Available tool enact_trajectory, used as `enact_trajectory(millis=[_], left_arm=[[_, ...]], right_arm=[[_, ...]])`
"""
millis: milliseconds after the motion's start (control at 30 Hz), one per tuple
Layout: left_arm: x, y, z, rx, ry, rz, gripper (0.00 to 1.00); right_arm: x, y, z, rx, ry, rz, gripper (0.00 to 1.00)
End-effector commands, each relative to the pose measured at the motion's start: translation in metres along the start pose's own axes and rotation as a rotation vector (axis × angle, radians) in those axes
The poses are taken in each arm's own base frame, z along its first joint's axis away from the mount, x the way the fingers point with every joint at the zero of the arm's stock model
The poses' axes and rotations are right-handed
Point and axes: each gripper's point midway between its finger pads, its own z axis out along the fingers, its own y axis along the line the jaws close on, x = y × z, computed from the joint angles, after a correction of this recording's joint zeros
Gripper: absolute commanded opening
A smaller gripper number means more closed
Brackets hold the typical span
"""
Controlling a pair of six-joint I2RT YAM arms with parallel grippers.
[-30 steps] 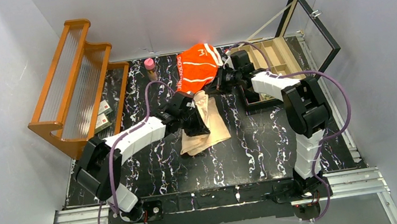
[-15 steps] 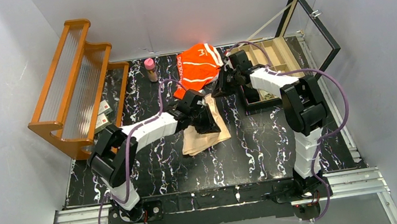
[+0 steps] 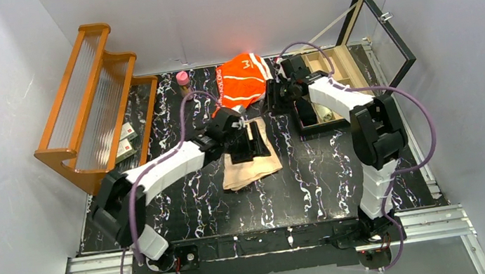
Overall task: Roll the underwear
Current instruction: Fold the underwear at the center of the board.
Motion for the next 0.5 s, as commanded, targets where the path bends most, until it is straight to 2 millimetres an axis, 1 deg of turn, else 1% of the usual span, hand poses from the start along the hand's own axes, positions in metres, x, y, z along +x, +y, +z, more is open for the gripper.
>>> enact_trajectory(millis=[0, 33, 100, 167, 200, 333, 367, 467], left_arm=[[0.0, 0.057, -0.053, -0.247, -0.106, 0.002, 0.68], [0.001, 0.073, -0.061, -0.304, -0.128, -0.007, 0.69], [0.007, 0.105, -0.072, -0.4, -0.134, -0.045, 0.7], [0.016, 0.126, -0.078, -0.452, -0.122, -0.072, 0.7], [0.02, 0.133, -0.08, -0.465, -0.116, -0.085, 0.7], [0.034, 0.144, -0.076, -0.461, -0.082, -0.095, 0.73], [0.037, 0.145, -0.074, -0.456, -0.07, -0.096, 0.73], [0.046, 0.151, -0.066, -0.454, -0.039, -0.105, 0.74]], right_arm=[[0.02, 0.009, -0.028, -0.033, 0.024, 0.006, 0.55], [0.026, 0.008, -0.029, -0.043, 0.026, 0.014, 0.54], [0.034, 0.015, -0.031, -0.093, 0.026, 0.01, 0.52], [0.039, 0.023, -0.028, -0.138, 0.034, 0.014, 0.47], [0.04, 0.028, -0.025, -0.152, 0.042, 0.013, 0.46], [0.04, 0.043, -0.006, -0.164, 0.071, -0.005, 0.42], [0.039, 0.042, 0.002, -0.153, 0.076, -0.003, 0.41], [0.029, 0.037, 0.015, -0.112, 0.069, 0.005, 0.37]])
